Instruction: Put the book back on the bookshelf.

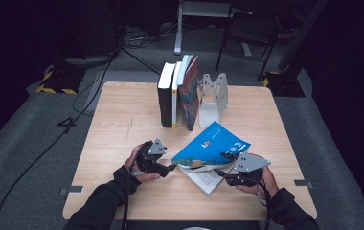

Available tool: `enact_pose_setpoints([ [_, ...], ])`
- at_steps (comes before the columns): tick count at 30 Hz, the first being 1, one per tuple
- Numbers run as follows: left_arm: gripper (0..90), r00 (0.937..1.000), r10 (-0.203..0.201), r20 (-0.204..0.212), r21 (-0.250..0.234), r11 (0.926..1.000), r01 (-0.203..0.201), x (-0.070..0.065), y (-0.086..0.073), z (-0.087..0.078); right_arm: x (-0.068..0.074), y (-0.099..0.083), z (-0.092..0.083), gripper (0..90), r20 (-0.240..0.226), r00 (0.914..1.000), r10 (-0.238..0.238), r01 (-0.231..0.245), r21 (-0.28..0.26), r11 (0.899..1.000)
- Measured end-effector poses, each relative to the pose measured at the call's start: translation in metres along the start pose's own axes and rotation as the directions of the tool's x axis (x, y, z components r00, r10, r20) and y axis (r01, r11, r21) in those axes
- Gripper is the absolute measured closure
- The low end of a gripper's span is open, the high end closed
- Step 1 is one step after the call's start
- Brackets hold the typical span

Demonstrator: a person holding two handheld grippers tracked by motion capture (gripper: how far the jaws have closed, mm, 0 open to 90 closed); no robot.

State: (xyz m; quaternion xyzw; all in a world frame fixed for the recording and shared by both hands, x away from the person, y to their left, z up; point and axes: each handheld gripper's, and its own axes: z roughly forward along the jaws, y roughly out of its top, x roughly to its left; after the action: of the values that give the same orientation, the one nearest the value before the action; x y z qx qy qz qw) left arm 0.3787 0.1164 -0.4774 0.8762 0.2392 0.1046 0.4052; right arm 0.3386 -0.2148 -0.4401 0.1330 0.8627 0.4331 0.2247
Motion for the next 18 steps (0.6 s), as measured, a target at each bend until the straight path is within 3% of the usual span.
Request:
enact_pose_setpoints([
  [4, 22.4, 0.9978, 0.055, 0.036, -0.033, 0.9980, -0.054, -0.025, 0.016, 0.003, -0.002, 0.001, 0.001, 44.6, -0.006, 1.0000, 0.003, -0.003, -0.006, 1.000],
  [8, 24.8, 0.9921, 0.114, 0.054, -0.034, 0.9931, -0.112, -0.045, 0.029, 0.013, -0.004, 0.002, 0.002, 44.6, -0.005, 0.9999, 0.015, -0.015, -0.008, 1.000],
  [14, 33.8, 0.9829, 0.156, 0.097, -0.032, 0.9876, -0.154, -0.060, 0.042, 0.026, -0.006, 0.004, 0.004, 44.5, -0.008, 0.9995, 0.029, -0.029, -0.015, 0.999],
  [18, 39.6, 0.9836, 0.155, 0.092, -0.025, 0.9878, -0.154, -0.065, 0.047, 0.033, -0.006, 0.004, 0.003, 44.5, -0.011, 0.9994, 0.033, -0.033, -0.014, 0.999],
])
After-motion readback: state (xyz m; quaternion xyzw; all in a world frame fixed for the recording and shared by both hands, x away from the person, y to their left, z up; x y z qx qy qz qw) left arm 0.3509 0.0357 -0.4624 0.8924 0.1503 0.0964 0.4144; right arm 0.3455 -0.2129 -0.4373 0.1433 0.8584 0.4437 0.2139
